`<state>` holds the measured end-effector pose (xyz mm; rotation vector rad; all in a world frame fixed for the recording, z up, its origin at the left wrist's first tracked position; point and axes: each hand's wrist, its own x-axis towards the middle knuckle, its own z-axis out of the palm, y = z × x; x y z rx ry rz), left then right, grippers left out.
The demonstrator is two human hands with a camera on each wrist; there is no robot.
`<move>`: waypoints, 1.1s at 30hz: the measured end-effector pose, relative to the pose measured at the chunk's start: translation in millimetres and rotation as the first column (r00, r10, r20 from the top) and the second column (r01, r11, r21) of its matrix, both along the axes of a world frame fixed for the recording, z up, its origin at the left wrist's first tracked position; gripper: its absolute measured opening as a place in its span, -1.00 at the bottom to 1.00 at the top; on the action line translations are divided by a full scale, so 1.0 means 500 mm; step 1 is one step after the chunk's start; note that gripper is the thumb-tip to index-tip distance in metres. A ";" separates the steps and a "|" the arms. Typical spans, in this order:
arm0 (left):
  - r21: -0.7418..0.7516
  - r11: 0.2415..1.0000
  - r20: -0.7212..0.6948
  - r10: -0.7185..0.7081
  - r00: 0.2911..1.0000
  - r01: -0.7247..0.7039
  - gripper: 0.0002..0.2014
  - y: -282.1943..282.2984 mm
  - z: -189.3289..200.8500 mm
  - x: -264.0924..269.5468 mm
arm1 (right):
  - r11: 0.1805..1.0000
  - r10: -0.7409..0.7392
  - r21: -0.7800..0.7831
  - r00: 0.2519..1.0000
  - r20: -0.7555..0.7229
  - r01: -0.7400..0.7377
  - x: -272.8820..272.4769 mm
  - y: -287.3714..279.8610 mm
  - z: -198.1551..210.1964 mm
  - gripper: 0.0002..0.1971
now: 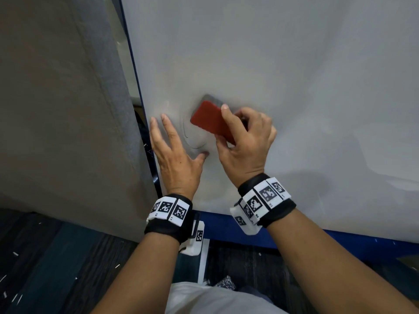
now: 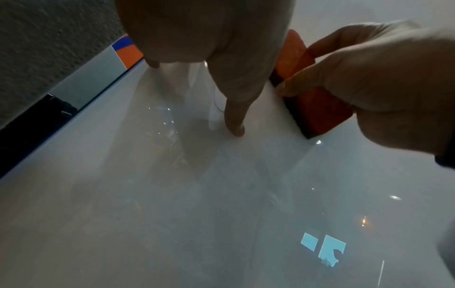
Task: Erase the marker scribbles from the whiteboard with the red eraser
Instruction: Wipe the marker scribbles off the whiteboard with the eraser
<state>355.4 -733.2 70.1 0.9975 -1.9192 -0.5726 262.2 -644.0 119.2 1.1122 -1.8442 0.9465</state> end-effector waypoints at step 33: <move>0.001 1.000 -0.087 0.015 0.996 -0.015 0.04 -0.012 -0.057 0.011 | 0.954 0.036 0.299 0.976 -0.213 0.030 0.028 -0.038 -0.106 -0.49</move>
